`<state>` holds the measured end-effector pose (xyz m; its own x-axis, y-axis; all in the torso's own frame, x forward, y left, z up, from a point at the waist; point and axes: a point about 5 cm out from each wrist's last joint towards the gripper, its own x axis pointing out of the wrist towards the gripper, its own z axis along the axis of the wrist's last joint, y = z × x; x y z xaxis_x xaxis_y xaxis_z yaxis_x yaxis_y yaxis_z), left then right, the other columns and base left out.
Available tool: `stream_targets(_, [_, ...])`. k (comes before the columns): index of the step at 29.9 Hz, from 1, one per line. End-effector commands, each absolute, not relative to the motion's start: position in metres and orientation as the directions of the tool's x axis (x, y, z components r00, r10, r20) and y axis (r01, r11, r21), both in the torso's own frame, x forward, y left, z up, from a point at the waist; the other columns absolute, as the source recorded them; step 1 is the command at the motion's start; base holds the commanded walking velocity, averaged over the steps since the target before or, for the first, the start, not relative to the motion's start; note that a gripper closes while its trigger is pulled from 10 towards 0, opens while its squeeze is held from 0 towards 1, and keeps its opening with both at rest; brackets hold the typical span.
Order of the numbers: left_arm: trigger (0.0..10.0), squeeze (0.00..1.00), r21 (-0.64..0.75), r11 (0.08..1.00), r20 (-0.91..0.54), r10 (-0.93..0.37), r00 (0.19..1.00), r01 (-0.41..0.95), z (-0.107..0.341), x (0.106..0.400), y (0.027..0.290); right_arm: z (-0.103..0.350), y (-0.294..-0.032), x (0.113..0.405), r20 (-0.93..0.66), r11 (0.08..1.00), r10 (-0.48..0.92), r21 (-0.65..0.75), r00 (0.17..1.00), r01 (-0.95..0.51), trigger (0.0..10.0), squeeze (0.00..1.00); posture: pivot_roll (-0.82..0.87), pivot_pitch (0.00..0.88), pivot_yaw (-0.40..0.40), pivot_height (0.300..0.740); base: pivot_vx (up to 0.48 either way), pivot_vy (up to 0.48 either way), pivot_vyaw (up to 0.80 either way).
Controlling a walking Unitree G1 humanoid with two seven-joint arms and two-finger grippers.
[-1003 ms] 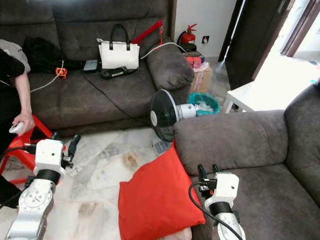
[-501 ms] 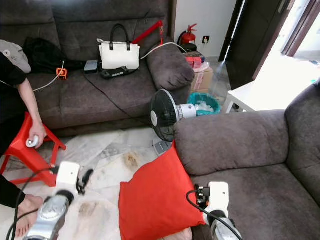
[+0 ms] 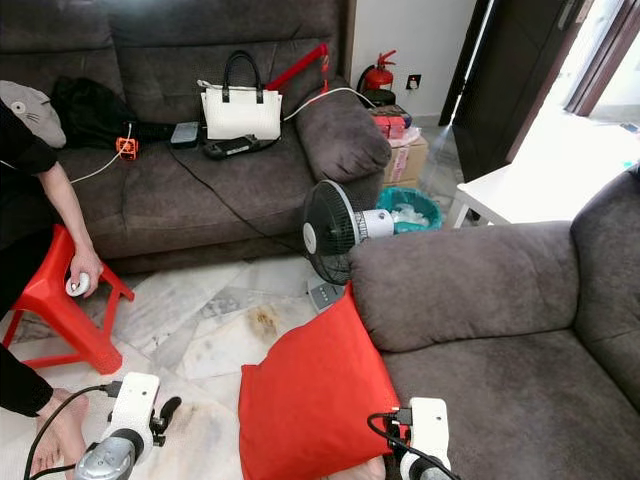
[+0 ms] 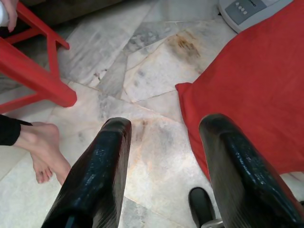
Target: Move the pillow to the sofa from floor
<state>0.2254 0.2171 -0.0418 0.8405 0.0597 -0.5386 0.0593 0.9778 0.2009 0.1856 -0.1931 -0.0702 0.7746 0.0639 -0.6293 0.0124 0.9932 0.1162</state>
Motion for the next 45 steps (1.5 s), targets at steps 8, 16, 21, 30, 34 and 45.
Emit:
stream_targets(8, [10.0,0.0,0.28,0.957,-0.511,0.078,0.856,0.08,-0.037,0.223,0.239,-0.068,-0.221,0.179,-0.63,0.999,0.009,0.047,0.776,0.027,10.0,0.0,0.09,0.0,-0.024,0.74,0.0,0.0,0.0])
stream_targets(16, [10.0,0.0,0.327,0.941,-0.515,0.098,0.852,0.09,-0.033,0.215,0.263,-0.071,-0.22,0.173,-0.634,0.999,-0.007,0.021,0.773,0.026,10.0,0.0,0.09,0.0,-0.02,0.74,0.0,0.0,0.0])
stream_targets(21, [10.0,0.0,0.309,0.949,-0.446,0.085,0.891,0.064,-0.025,0.223,0.258,-0.068,-0.219,0.176,-0.603,0.999,-0.01,0.036,0.798,0.039,10.0,0.0,0.09,0.0,-0.025,0.74,0.0,0.0,0.0])
stream_targets(30, [10.0,0.0,0.271,0.959,-0.423,0.048,0.905,0.076,-0.026,0.23,0.237,-0.067,-0.21,0.181,-0.585,0.996,0.004,0.072,0.811,0.048,10.0,1.0,0.09,0.012,-0.024,0.74,0.0,0.0,0.0])
stream_targets(34, [10.0,0.0,0.268,0.96,-0.42,0.043,0.906,0.078,-0.027,0.23,0.236,-0.068,-0.209,0.181,-0.588,0.996,0.005,0.075,0.809,0.048,10.0,1.0,0.09,0.016,-0.024,0.74,0.0,0.0,0.0])
stream_targets(45, [10.0,0.0,0.247,0.965,-0.409,0.019,0.912,0.091,-0.027,0.232,0.226,-0.072,-0.208,0.18,-0.634,0.995,0.005,0.083,0.773,0.062,10.0,0.0,0.1,0.034,-0.023,0.74,0.0,0.0,0.0])
